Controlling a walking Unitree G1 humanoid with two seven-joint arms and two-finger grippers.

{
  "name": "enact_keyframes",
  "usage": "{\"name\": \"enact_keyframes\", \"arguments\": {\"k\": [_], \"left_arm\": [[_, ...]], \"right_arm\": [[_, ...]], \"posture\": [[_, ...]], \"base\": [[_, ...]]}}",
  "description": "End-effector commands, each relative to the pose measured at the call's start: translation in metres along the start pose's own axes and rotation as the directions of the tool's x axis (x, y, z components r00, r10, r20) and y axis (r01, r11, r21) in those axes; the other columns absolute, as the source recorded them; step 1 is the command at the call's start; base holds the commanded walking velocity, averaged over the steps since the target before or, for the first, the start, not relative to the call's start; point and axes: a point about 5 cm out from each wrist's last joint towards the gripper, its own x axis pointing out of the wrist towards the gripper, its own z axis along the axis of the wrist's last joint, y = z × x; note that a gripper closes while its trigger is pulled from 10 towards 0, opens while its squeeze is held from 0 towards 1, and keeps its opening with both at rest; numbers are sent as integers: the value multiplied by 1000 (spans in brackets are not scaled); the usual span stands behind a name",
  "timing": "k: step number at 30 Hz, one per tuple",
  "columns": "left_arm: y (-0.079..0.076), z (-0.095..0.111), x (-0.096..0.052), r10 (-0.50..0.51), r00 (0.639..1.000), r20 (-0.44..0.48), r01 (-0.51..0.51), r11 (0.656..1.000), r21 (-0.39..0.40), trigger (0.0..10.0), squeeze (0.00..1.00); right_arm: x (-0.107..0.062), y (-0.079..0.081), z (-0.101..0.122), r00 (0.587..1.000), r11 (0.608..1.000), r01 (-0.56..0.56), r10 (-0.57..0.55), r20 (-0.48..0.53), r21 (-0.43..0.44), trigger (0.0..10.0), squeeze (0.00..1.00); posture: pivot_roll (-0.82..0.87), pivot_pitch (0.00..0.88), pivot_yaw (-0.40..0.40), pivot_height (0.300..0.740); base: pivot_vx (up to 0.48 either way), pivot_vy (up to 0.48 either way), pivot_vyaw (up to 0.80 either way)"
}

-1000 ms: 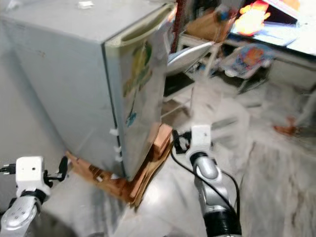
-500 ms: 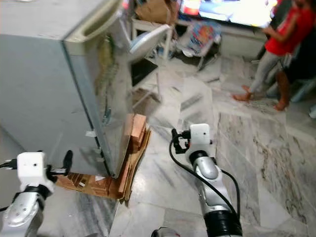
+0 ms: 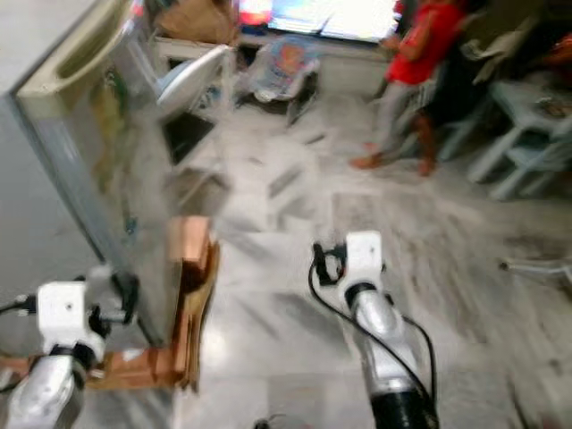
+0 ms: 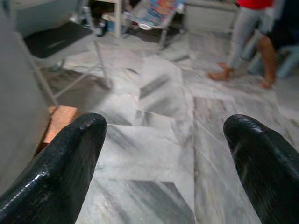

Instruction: Restocking fridge

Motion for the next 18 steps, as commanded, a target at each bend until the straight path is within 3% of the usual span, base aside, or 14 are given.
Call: {"name": "enact_keyframes", "arguments": {"k": [1,11,18], "left_arm": [[-6,3,0,-16,1000,15,16,1000,-20,10000,0],[0,9,7,58,998,37,-58,998,12,10000,0],[18,12,1,99,994,43,-99,995,-6,10000,0]], "right_arm": [[-1,-8,2,1000,1000,24,-24,2,-13,10000,0],[1,-6,6,1000,1000,9,-9,23,-24,10000,0],[-2,-8,5,1000,999,2,-2,11,-32,10000,0]], "posture": [[51,0,-68,740],[66,4,-60,740],[73,39,-58,740]], "base": [[0,0,0],[0,0,-130],[0,0,0]]}}
